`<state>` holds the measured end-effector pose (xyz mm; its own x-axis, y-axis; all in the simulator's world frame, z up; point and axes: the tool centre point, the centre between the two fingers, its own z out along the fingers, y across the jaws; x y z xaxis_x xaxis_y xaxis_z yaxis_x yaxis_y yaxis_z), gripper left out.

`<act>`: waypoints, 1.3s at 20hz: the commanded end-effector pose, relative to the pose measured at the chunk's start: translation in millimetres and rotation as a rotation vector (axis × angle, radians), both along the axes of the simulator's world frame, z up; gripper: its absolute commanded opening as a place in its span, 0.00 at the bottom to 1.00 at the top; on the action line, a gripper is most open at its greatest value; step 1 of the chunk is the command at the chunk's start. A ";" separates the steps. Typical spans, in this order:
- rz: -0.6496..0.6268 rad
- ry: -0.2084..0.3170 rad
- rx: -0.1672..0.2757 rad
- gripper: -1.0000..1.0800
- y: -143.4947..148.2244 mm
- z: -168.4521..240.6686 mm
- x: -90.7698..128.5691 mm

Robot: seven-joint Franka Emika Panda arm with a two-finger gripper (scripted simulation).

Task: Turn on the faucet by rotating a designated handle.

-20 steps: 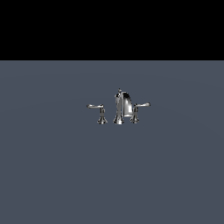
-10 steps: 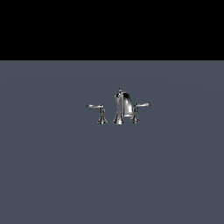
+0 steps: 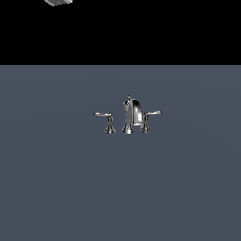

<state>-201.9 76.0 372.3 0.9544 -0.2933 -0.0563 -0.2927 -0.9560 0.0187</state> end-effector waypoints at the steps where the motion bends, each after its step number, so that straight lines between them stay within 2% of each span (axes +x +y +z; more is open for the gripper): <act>1: -0.054 -0.002 0.000 0.00 9.5 -12.6 10.3; 14: -0.322 -0.013 -0.002 0.00 46.7 -75.4 71.8; 26: -0.555 -0.022 -0.006 0.00 63.3 -129.1 132.6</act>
<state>-77.3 137.9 250.0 0.6798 -0.7325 -0.0362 -0.7326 -0.6806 0.0131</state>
